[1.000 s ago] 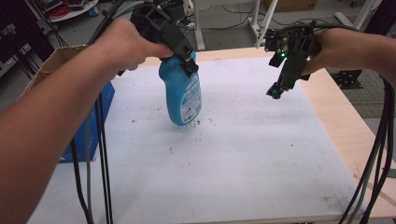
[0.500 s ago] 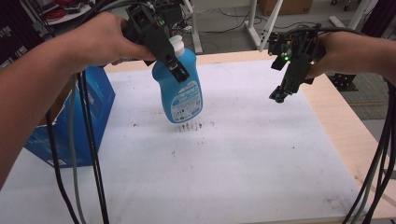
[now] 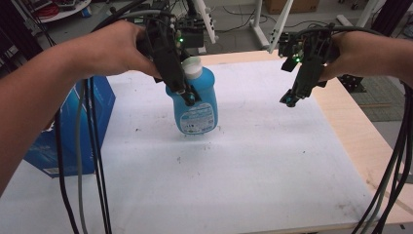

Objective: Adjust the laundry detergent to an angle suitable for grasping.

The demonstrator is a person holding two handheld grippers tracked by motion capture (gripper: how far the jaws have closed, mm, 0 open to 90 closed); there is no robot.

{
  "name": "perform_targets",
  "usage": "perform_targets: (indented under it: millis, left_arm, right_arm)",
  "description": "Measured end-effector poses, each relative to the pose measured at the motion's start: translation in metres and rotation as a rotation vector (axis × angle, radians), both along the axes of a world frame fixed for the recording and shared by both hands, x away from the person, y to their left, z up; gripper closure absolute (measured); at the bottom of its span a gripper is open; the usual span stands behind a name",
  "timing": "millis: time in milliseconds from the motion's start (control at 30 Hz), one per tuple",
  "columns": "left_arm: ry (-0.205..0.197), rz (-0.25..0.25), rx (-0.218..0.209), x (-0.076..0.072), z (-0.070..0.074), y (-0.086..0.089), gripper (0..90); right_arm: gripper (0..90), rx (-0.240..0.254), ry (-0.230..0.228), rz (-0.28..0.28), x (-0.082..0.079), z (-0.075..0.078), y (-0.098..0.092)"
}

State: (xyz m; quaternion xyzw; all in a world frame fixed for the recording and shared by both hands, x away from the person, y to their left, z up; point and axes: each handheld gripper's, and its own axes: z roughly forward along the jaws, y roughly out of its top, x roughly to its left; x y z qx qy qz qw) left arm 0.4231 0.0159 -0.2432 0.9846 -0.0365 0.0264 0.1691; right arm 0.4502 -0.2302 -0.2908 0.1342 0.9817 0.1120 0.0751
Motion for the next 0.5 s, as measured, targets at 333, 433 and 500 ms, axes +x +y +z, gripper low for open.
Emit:
perform_targets:
  millis: [333, 433, 500]
  left_arm:
    - [0.013, -0.122, 0.015, -0.006, -0.005, -0.01, 38.2]
    - [0.011, -0.15, 0.027, -0.008, -0.008, -0.014, 38.2]
    - [0.013, -0.16, 0.031, -0.008, -0.009, -0.016, 38.2]
  right_arm:
    - [3.0, 0.0, 0.004, -0.009, 0.0, -0.001, 0.0]
    - [3.0, 0.0, 0.004, -0.003, 0.0, -0.001, 0.0]
    - [3.0, 0.001, 0.004, -0.004, 0.0, -0.001, 0.0]
